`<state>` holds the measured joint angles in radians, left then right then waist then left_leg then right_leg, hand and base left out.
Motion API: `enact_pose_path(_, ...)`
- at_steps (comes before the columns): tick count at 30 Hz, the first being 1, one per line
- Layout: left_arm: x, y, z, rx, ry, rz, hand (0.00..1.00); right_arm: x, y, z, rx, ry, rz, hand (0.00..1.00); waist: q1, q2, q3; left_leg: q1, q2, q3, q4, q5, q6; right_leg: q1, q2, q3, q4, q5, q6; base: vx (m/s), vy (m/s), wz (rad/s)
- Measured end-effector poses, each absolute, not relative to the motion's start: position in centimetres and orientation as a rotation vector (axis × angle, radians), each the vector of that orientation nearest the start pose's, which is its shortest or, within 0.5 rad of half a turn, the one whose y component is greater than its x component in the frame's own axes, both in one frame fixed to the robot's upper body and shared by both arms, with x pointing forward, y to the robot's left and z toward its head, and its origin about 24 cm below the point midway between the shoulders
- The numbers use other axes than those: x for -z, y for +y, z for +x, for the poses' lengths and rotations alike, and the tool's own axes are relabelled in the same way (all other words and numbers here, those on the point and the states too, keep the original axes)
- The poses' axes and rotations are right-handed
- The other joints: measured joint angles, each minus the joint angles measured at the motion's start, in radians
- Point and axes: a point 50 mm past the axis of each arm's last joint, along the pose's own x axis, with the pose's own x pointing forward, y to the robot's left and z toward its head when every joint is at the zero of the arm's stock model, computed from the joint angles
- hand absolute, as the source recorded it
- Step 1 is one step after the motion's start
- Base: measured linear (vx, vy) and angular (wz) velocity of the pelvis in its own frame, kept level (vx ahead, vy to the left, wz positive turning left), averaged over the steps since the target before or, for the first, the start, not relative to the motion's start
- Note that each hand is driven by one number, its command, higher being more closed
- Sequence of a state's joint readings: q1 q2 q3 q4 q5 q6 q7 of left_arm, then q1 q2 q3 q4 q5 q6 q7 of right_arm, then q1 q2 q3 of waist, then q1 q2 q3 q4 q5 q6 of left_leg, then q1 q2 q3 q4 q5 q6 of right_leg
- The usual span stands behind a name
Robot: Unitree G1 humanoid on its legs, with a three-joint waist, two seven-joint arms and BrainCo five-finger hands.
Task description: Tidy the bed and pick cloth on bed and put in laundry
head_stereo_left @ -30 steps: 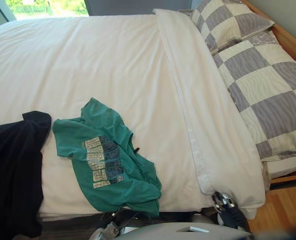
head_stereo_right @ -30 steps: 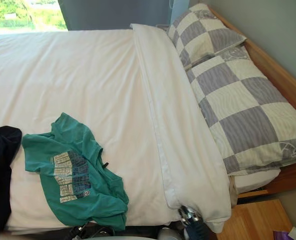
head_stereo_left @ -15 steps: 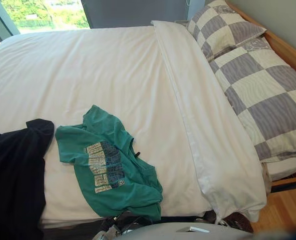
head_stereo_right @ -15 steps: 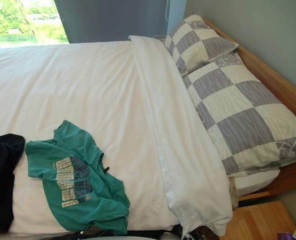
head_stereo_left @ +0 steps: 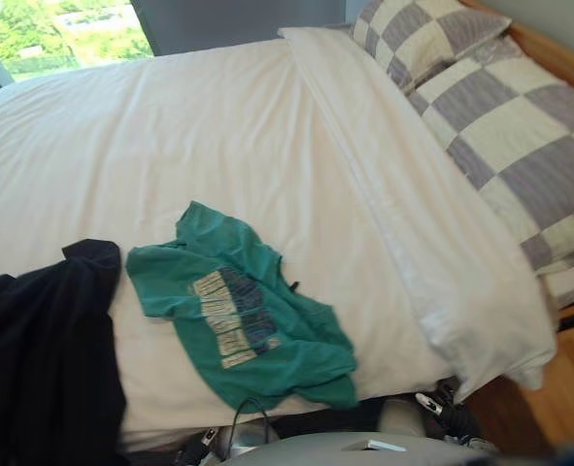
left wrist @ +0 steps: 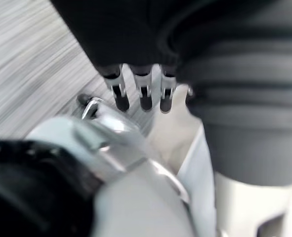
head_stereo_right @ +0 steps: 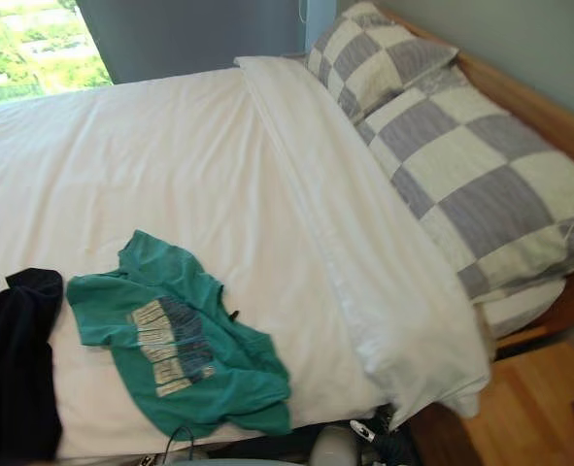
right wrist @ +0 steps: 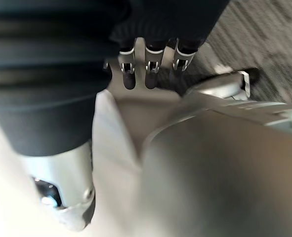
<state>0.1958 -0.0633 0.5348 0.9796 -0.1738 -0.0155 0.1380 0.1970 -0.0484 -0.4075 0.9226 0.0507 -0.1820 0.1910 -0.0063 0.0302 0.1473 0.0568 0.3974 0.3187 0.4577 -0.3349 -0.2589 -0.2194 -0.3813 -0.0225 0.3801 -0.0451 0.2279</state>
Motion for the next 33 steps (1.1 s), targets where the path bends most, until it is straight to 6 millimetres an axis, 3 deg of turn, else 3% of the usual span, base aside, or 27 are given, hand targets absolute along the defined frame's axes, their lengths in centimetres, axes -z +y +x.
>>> enact_pose_path(1,16.5,21.6,3.8,-0.747,1.132,-0.317,0.0,14.9,-22.1,7.9,0.319,0.878,0.233,0.0,0.026,-0.032,0.017,0.027,-0.037,0.078,0.004,-0.01,0.011,0.002,-0.038,-0.037,-0.07,0.149,-0.102,-0.24,0.673,-0.76)
enact_pose_path(2,16.3,22.5,4.0,-0.724,1.132,-0.275,0.0,15.0,-21.3,8.4,0.287,0.884,0.226,0.0,0.024,-0.047,0.003,0.052,-0.051,0.12,-0.038,0.003,0.033,0.012,-0.044,-0.157,-0.087,0.187,-0.141,-0.25,0.598,-0.75)
enact_pose_path(3,16.3,22.6,4.0,-0.708,1.139,-0.261,0.0,15.1,-21.1,8.4,0.271,0.89,0.217,0.0,0.021,-0.051,0.001,0.066,-0.055,0.135,-0.061,0.011,0.043,0.02,-0.04,-0.205,-0.084,0.185,-0.139,-0.22,0.484,-0.52)
enact_pose_path(4,16.3,22.4,4.4,-0.635,1.167,-0.215,0.0,15.1,-20.8,8.3,0.231,0.899,0.196,0.0,0.02,-0.058,-0.004,0.085,-0.08,0.164,-0.13,0.048,0.071,0.031,-0.014,-0.319,-0.063,0.178,-0.139,-0.19,0.396,-0.4)
enact_pose_path(7,16.3,22.5,5.1,-0.525,1.188,-0.159,0.0,15.0,-20.5,8.8,0.184,0.881,0.175,0.0,0.014,-0.06,-0.006,0.073,-0.149,0.176,-0.247,0.127,0.122,0.039,0.066,-0.363,0.046,0.071,-0.129,-0.16,0.309,-0.08)
enact_pose_path(8,16.2,22.5,5.7,-0.455,1.19,-0.104,0.0,14.9,-20.4,9.3,0.151,0.882,0.153,0.0,0.011,-0.061,-0.006,0.064,-0.202,0.165,-0.3,0.164,0.146,0.058,0.118,-0.328,0.097,-0.048,-0.134,-0.1,0.161,0.18)
enact_pose_path(9,16.2,22.5,5.8,-0.436,1.191,-0.093,0.0,14.9,-20.3,9.3,0.143,0.884,0.149,0.0,0.009,-0.063,-0.008,0.062,-0.216,0.161,-0.31,0.172,0.152,0.072,0.134,-0.312,0.098,-0.085,-0.142,-0.15,0.116,0.41)
enact_pose_path(10,16.2,22.3,6.3,-0.382,1.196,-0.057,0.0,14.9,-20.3,9.4,0.126,0.889,0.137,0.0,0.006,-0.067,-0.009,0.059,-0.254,0.133,-0.331,0.187,0.161,0.12,0.164,-0.26,0.072,-0.162,-0.184,-0.08,0.014,0.41)
enact_pose_path(13,16.4,21.5,6.5,-0.332,1.226,-0.04,0.0,15.2,-20.5,8.9,0.122,0.915,0.131,0.0,-0.006,-0.047,-0.023,0.066,-0.287,0.065,-0.372,0.224,0.168,0.187,0.175,-0.229,-0.019,-0.19,-0.168,-0.15,0.001,0.72)
enact_pose_path(15,16.4,21.2,6.8,-0.333,1.217,-0.046,0.0,15.3,-20.8,8.8,0.105,0.932,0.111,0.0,0.007,-0.035,-0.027,0.052,-0.283,0.031,-0.349,0.227,0.17,0.22,0.174,-0.261,-0.061,-0.196,-0.161,-0.11,-0.041,0.56)
enact_pose_path(17,16.3,21.4,6.7,-0.399,1.179,-0.123,0.0,15.1,-20.9,9.5,0.066,0.928,0.078,0.0,0.017,-0.029,-0.02,-0.057,-0.245,0.023,-0.147,0.174,0.174,0.224,0.159,-0.29,-0.048,-0.214,-0.134,-0.14,-0.005,0.49)
enact_pose_path(19,16.1,21.7,6.6,-0.468,1.133,-0.197,0.0,15.1,-20.7,9.8,0.053,0.936,0.064,0.0,0.02,-0.04,-0.007,-0.143,-0.212,0.045,0.02,0.177,0.166,0.23,0.13,-0.314,-0.025,-0.217,-0.134,-0.09,0.032,0.46)
enact_pose_path(21,16.1,21.6,5.9,-0.512,1.113,-0.261,0.0,15.0,-20.6,10.1,0.058,0.936,0.051,0.0,0.019,-0.026,0.001,-0.166,-0.217,0.102,0.063,0.189,0.179,0.236,0.091,-0.349,0.002,-0.217,-0.134,-0.04,0.08,0.54)
enact_pose_path(23,16.1,22.0,6.0,-0.574,1.068,-0.358,0.0,15.0,-20.3,10.4,0.077,0.929,0.082,0.0,0.023,-0.068,0.017,-0.145,-0.283,0.111,-0.029,0.19,0.204,0.223,0.022,-0.37,0.02,-0.209,-0.126,-0.03,0.116,0.5)
enact_pose_path(24,16.1,21.9,6.2,-0.577,1.059,-0.379,0.0,15.0,-20.2,10.6,0.077,0.924,0.09,0.0,0.024,-0.065,0.02,-0.143,-0.28,0.117,-0.019,0.174,0.22,0.221,0.014,-0.375,0.02,-0.205,-0.122,-0.03,0.135,0.19)
enact_pose_path(25,16.3,21.7,5.1,-0.604,1.072,-0.455,0.0,14.9,-20.1,11.2,0.084,0.906,0.105,0.0,0.021,-0.049,0.025,-0.147,-0.216,0.109,0.056,0.124,0.247,0.22,0.007,-0.377,0.024,-0.182,-0.121,-0.02,0.229,0.0)
enact_pose_path(26,16.6,21.4,3.6,-0.646,1.092,-0.528,0.0,14.8,-20.0,11.5,0.09,0.896,0.113,0.0,0.018,-0.049,0.027,-0.146,-0.141,0.083,0.143,0.108,0.244,0.213,-0.02,-0.367,0.045,-0.168,-0.098,-0.02,0.191,-0.03)
enact_pose_path(27,16.7,21.4,3.4,-0.651,1.094,-0.546,0.0,14.8,-20.0,11.6,0.093,0.893,0.114,0.0,0.017,-0.053,0.029,-0.145,-0.115,0.064,0.166,0.108,0.244,0.206,-0.036,-0.353,0.06,-0.165,-0.092,-0.04,0.362,-0.01)
enact_pose_path(28,16.7,21.4,2.9,-0.67,1.096,-0.58,0.0,14.7,-20.4,11.7,0.109,0.888,0.116,0.0,0.017,-0.06,0.032,-0.142,-0.071,-0.023,0.181,0.124,0.236,0.183,-0.072,-0.311,0.093,-0.157,-0.078,-0.06,0.429,-0.02)
enact_pose_path(29,16.8,21.4,2.4,-0.691,1.101,-0.603,0.0,14.8,-21.1,11.3,0.119,0.898,0.101,0.0,0.016,-0.061,0.03,-0.116,-0.064,-0.137,0.114,0.253,0.271,0.151,-0.097,-0.238,0.101,-0.181,-0.037,-0.06,0.429,-0.07)
enact_pose_path(30,16.9,21.2,2.2,-0.697,1.105,-0.608,0.0,14.8,-21.5,11.2,0.123,0.907,0.093,0.0,0.017,-0.059,0.032,-0.099,-0.072,-0.17,0.084,0.268,0.243,0.145,-0.108,-0.211,0.096,-0.186,-0.01,-0.03,0.568,-0.12)
enact_pose_path(31,17.0,20.9,2.0,-0.703,1.121,-0.608,0.0,14.8,-22.1,11.5,0.128,0.92,0.084,0.0,0.01,-0.049,0.035,-0.089,-0.127,-0.183,0.077,0.184,0.193,0.143,-0.12,-0.148,0.06,-0.18,0.003,-0.01,0.57,0.24)
enact_pose_path(33,16.8,21.7,2.3,-0.653,1.144,-0.493,0.0,15.2,-21.2,10.7,0.153,0.918,0.149,0.0,-0.032,-0.076,0.034,-0.111,-0.148,-0.149,0.084,0.102,0.113,0.168,-0.125,-0.115,-0.029,-0.092,-0.004,-0.02,0.622,0.37)
